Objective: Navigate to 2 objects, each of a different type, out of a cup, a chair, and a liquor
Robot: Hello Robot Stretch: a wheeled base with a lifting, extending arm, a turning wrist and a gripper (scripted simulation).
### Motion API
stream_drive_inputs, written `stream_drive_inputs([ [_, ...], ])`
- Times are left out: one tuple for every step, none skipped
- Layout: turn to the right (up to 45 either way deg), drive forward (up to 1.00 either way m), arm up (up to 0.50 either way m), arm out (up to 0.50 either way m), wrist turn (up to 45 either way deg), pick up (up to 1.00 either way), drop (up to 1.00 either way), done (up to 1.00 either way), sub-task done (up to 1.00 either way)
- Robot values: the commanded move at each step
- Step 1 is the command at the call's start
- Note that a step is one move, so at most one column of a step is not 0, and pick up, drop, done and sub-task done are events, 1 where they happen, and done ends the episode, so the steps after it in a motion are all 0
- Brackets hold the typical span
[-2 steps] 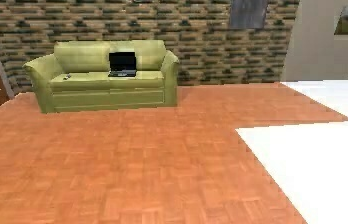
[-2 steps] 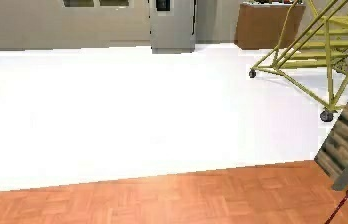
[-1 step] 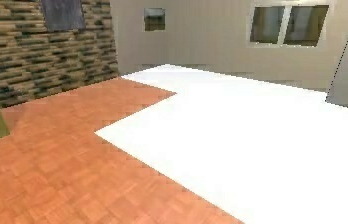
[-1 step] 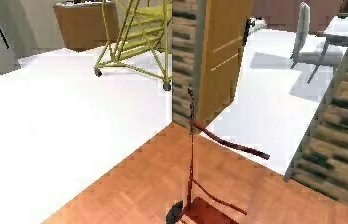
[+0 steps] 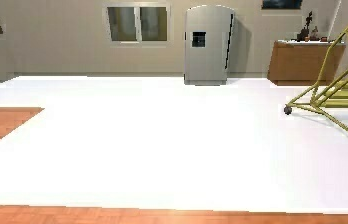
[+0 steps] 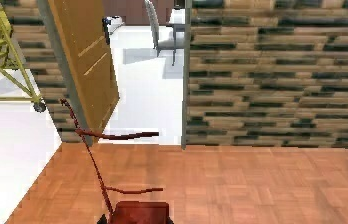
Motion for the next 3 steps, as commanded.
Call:
stream_drive_inputs([
  [0.0, 0.6, 0.0, 0.0, 0.0, 0.0, 0.0, 0.0, 0.0],
  [27.0, 0.0, 0.0, 0.0, 0.0, 0.0, 0.0, 0.0, 0.0],
  [0.0, 1.0, 0.0, 0.0, 0.0, 0.0, 0.0, 0.0, 0.0],
])
